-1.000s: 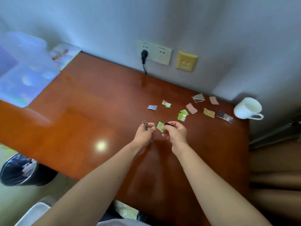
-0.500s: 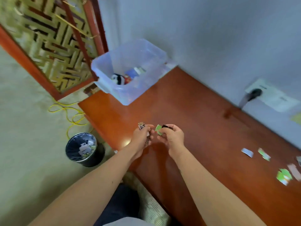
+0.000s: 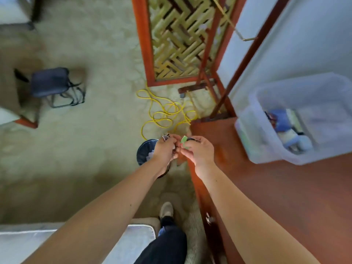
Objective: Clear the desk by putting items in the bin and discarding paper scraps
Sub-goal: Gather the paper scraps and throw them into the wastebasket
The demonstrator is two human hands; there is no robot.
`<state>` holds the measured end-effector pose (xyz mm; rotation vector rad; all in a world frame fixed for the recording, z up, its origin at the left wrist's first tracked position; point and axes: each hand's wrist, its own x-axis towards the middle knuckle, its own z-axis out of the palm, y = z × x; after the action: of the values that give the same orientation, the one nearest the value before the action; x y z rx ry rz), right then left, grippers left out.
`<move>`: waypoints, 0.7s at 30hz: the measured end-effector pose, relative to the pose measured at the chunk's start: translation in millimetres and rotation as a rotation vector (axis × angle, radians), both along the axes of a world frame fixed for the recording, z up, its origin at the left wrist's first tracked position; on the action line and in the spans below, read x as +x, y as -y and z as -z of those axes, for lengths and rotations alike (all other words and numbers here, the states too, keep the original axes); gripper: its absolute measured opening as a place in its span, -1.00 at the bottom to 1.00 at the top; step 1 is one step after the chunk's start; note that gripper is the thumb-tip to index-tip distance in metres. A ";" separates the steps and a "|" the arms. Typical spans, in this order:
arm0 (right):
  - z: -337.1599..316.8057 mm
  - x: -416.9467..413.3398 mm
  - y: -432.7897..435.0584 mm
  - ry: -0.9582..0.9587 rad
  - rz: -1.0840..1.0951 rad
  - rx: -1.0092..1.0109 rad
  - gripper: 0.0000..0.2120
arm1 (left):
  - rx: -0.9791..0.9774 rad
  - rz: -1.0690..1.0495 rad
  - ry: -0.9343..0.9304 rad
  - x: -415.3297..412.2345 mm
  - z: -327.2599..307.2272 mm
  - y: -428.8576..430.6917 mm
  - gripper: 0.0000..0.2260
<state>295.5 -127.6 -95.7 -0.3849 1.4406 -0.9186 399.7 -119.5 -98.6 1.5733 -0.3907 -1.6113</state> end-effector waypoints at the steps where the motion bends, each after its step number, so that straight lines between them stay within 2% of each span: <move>1: 8.3 12.1 8.6 0.011 -0.031 0.006 -0.79 | 0.013 -0.030 0.005 12.4 5.9 5.6 -0.74; 4: 32.1 46.9 31.3 0.019 -0.104 0.065 -0.83 | 0.063 -0.096 0.011 45.3 27.0 21.1 -0.75; 8: 71.4 79.3 50.3 -0.101 -0.190 0.118 -0.84 | 0.159 -0.167 -0.038 78.7 63.7 36.9 -0.83; 15: 162.5 100.2 75.7 -0.239 -0.278 0.237 -0.88 | 0.386 -0.133 -0.063 106.9 152.3 57.6 -0.94; 18: 198.5 105.4 83.2 -0.287 -0.339 0.307 -0.83 | 0.445 -0.165 -0.087 111.2 191.6 64.5 -0.83; 21: 229.8 108.4 88.8 -0.241 -0.417 0.380 -0.81 | 0.510 -0.172 -0.051 118.0 222.2 67.9 -0.89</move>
<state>403.9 -216.3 -325.6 -0.4967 1.6330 -0.2601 517.7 -187.4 -320.8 1.8713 0.1998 -1.6916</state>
